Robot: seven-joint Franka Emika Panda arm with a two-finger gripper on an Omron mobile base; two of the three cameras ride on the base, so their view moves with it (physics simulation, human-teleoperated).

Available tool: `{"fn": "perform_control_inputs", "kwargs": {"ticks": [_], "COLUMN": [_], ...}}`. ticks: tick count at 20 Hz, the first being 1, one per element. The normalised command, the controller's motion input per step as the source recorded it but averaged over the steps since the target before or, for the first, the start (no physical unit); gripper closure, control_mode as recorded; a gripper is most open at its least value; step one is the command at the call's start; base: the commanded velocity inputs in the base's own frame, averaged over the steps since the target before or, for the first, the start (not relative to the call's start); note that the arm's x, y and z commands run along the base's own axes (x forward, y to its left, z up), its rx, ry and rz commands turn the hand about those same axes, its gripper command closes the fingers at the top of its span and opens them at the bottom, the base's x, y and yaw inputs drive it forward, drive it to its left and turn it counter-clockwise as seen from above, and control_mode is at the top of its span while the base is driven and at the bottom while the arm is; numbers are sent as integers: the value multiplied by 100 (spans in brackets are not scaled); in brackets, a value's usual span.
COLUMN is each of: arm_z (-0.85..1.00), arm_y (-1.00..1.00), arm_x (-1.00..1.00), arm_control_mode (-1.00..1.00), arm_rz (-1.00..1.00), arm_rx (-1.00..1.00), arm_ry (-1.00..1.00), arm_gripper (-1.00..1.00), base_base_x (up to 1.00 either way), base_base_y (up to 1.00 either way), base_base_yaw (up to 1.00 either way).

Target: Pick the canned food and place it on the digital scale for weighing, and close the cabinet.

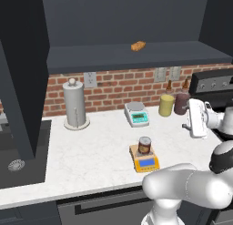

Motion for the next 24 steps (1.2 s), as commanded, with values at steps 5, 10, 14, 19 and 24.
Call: {"fn": "perform_control_inputs", "kwargs": {"ticks": [5,10,14,19,24], "arm_z": [21,1,0,7,20], "arm_y": [-63,-53,-38,-44,-61], "arm_x": [4,10,17,12,2], "arm_control_mode": [-100,-100,-100,-100,-100], "arm_rz": [-18,-24,-28,-18,-12], "arm_rx": [15,17,20,19,16], "arm_ry": [-10,0,-3,-14,-10], "arm_gripper": [-100,-100,-100,-100,-100], "base_base_x": [0,0,0,0,0], "base_base_y": [0,0,0,0,0], "base_base_yaw": [0,0,0,0,0]}}
